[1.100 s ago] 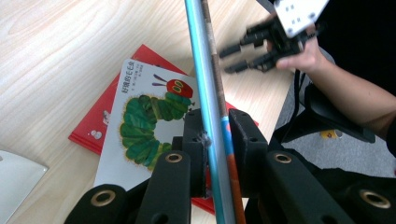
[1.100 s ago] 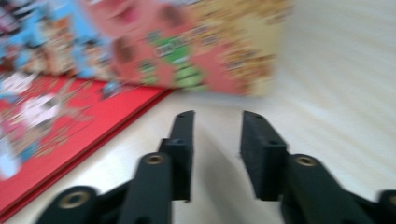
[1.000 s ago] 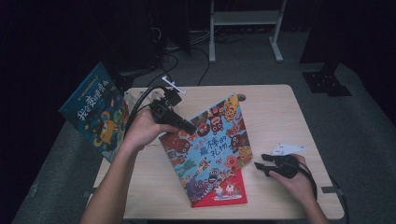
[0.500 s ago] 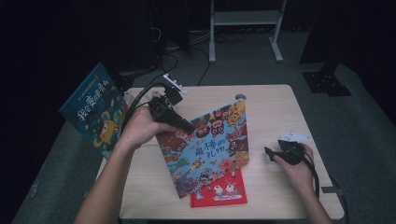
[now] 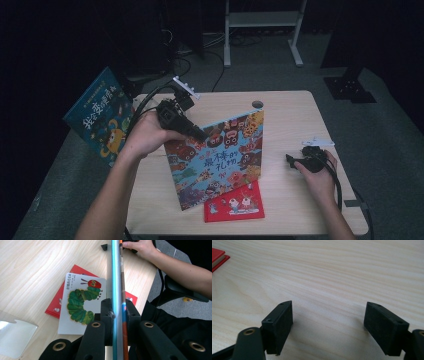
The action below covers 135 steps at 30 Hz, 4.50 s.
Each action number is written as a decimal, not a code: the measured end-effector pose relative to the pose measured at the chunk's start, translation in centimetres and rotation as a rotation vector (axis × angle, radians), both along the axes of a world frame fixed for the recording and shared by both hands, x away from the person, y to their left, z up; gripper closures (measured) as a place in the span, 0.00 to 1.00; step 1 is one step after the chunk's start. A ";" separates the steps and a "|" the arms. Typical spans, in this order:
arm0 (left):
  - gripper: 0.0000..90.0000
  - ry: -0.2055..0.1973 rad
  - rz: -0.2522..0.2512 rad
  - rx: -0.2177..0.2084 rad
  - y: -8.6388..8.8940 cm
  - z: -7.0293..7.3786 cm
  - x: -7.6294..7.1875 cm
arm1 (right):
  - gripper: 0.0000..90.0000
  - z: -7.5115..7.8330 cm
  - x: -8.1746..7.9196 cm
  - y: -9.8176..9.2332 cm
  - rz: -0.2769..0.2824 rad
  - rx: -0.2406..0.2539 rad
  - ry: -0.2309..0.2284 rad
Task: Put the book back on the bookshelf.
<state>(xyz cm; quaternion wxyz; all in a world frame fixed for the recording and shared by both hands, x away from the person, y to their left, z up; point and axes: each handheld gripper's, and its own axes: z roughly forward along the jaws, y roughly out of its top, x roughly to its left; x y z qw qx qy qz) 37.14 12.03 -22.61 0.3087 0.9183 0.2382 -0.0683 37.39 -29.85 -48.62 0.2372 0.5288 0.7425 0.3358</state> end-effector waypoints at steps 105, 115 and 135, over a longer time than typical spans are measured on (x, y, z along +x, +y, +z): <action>0.90 -0.031 0.301 0.091 16.3 2.6 -4.5 | 0.24 0.0 0.2 -0.2 -0.017 0.011 0.007; 0.90 -0.018 0.451 0.140 20.7 1.7 -5.1 | 0.24 0.0 0.2 -0.2 -0.020 0.011 0.008; 0.90 0.026 0.636 0.179 24.9 0.3 -4.5 | 0.24 0.0 0.3 -0.2 -0.020 0.011 0.008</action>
